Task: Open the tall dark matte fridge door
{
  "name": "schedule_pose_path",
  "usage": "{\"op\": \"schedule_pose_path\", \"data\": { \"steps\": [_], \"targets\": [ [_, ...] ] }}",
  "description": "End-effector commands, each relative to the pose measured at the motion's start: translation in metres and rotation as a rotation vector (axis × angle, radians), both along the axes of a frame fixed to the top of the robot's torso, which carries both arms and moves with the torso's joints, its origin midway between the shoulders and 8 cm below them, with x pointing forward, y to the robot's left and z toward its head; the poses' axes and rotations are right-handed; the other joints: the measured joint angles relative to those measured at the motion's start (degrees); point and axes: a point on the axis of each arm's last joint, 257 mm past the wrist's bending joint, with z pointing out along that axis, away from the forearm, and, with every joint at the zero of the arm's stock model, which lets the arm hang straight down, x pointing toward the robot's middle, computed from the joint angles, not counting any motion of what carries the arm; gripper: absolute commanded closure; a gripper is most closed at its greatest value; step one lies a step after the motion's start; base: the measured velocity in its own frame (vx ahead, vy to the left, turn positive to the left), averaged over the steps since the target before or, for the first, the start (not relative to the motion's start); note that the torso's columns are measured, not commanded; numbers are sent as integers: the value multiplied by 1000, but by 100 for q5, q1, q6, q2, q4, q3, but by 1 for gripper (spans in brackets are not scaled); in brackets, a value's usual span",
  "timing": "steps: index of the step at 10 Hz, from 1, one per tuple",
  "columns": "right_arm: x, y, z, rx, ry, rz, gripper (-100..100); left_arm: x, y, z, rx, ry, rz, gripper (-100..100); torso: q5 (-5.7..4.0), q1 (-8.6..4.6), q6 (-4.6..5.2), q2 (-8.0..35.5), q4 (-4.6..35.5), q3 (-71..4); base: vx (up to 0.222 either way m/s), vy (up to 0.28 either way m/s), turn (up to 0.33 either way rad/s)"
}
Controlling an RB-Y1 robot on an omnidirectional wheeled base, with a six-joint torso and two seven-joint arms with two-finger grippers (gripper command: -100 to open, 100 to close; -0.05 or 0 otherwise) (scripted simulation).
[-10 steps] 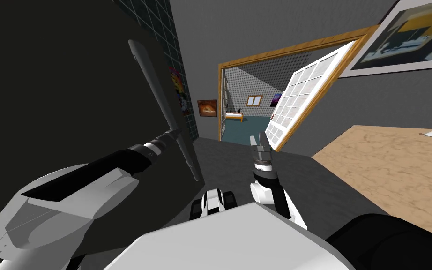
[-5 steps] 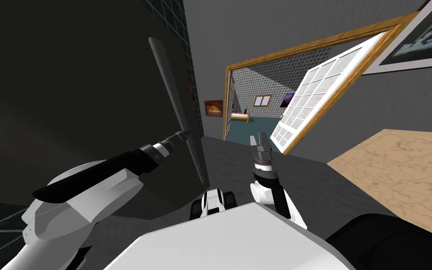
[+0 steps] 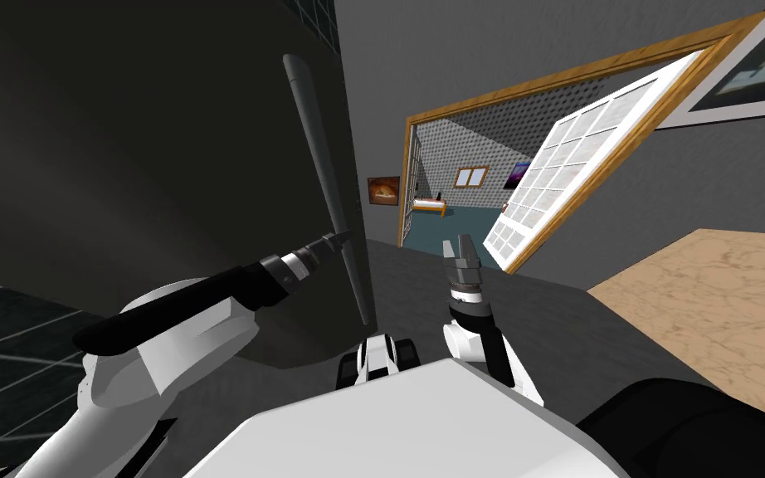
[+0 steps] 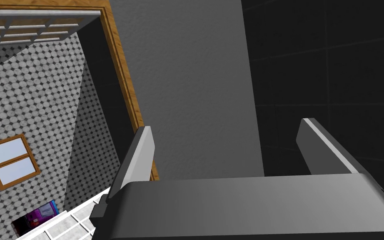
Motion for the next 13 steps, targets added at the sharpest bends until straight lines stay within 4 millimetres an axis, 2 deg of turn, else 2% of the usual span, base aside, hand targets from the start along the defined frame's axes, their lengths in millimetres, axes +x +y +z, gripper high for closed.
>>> {"op": "schedule_pose_path", "data": {
  "steps": [1,5,6,8,13],
  "targets": [
    [0,0,0,0,0,0,0,-16,-32,0,-7,2,-99,100,-2,-1,-2,-12,1,-11,-188,151,66],
    [0,0,0,0,0,0,0,-53,-84,1,-13,2,-286,100,1,13,-5,-26,1,-30,-217,197,50],
    [0,0,0,0,0,0,0,-45,-78,9,2,9,-265,-100,4,13,-13,-23,3,-32,-112,64,4],
    [0,0,0,0,0,0,0,-42,-77,19,6,10,-268,-100,-36,-94,9,-94,-22,-68,1,-57,23],
    [0,0,0,0,0,0,0,-38,-75,48,15,10,-277,-100,-18,-44,23,22,31,-3,6,-34,11]
  ]
}}
